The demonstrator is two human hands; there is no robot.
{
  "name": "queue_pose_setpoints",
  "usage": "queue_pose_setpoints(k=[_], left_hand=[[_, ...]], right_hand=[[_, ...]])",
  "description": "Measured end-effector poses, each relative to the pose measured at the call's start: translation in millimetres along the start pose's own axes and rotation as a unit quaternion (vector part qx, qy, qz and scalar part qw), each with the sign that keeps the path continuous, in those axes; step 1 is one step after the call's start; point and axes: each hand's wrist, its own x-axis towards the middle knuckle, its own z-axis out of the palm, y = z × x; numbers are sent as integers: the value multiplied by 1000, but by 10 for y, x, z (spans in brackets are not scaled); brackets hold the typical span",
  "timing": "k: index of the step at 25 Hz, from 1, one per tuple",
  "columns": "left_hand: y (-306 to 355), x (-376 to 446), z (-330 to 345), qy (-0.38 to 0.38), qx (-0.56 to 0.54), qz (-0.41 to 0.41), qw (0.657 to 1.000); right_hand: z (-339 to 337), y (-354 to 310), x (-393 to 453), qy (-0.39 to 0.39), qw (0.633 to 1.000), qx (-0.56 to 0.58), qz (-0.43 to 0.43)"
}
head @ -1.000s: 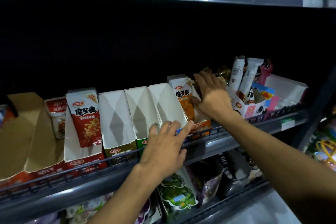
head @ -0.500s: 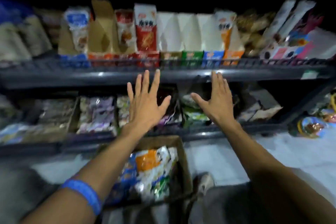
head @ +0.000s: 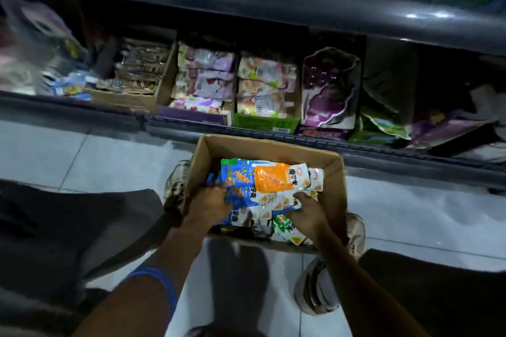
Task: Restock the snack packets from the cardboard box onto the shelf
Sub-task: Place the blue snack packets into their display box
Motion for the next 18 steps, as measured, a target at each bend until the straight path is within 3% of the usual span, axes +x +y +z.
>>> queue_pose_setpoints(k=[3,5,8,11,13,16,18], left_hand=[[52,373,141,12,17,33,999],[151,647,178,33,42,69,996],[242,970,202,52,143,143,978],[240,1118,212,30,203,141,968],[269,1131,199,48,215,152,963],[346,1103,203,16,191,189,963],[373,1067,215,-22,180,185,966]], right_hand=[[169,-160,470,46,987,-109,-111],[299,-305,775,25,970,-180,-160],[345,-288,994,3,943,-293,-161],[243,-40,934,24,931,-332,-148],[197,125,828,-23,937,-319,-141],[136,201,752,-188,937,-282,-80],[145,200,711,-200,946,-245,-71]])
